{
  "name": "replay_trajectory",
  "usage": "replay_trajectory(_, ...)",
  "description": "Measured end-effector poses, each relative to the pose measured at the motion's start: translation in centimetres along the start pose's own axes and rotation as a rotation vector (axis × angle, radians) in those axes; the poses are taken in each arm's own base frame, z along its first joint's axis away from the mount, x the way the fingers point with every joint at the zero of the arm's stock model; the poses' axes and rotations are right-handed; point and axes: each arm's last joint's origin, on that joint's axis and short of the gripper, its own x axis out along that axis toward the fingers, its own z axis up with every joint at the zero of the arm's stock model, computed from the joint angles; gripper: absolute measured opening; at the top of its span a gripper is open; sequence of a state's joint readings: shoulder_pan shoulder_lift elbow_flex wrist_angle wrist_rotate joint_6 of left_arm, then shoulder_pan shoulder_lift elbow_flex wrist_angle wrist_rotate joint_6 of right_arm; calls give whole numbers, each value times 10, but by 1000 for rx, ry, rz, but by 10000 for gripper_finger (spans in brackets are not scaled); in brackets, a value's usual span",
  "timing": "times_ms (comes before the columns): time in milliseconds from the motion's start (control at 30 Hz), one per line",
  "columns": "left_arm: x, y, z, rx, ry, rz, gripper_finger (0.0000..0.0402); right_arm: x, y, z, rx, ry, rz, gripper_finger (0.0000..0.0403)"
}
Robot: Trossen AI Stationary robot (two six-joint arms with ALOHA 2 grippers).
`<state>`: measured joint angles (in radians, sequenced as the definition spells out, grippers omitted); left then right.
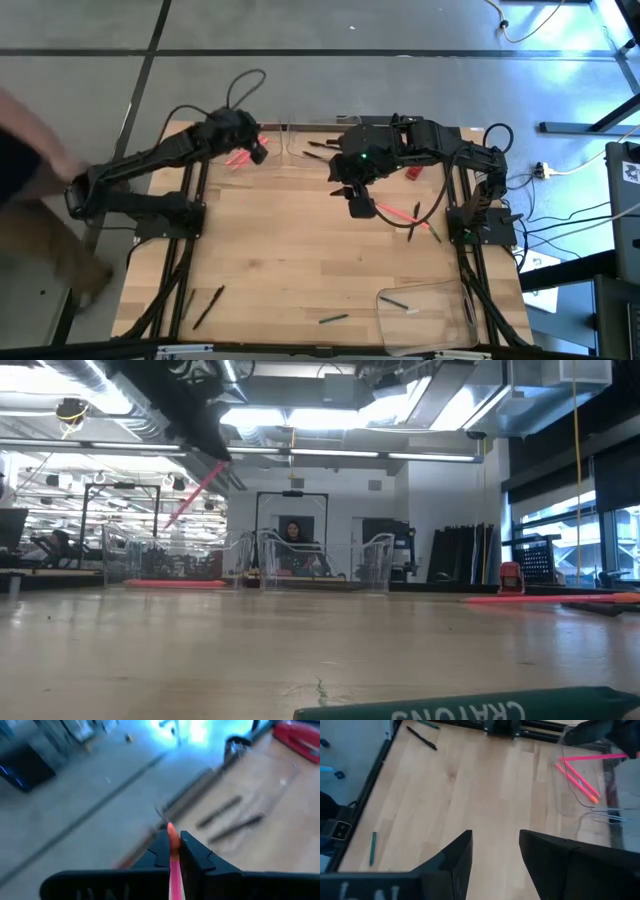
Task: Sort crayons/erasers/pens/pencils in bins
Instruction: Put the pink pencil into the top left transparent bin
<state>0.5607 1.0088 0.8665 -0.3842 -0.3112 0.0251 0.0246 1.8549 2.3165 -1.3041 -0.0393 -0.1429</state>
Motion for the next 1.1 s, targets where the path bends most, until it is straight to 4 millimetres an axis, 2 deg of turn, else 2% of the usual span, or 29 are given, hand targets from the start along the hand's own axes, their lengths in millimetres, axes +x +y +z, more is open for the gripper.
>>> replay_trajectory(167,2,11,11,88,-98,77,6,0,-2,0,3,10,-76,165)
replay_trajectory(400,15,16,8,171,-43,154,6,-1,-7,0,36,11,-202,165)
replay_trajectory(567,40,12,-1,207,50,148,6,-1,-9,0,63,16,-297,165)
replay_trajectory(767,72,4,-16,221,172,142,6,-1,-9,0,63,16,-303,165)
replay_trajectory(1100,100,6,-42,199,365,153,6,-1,-9,1,63,15,-302,165)
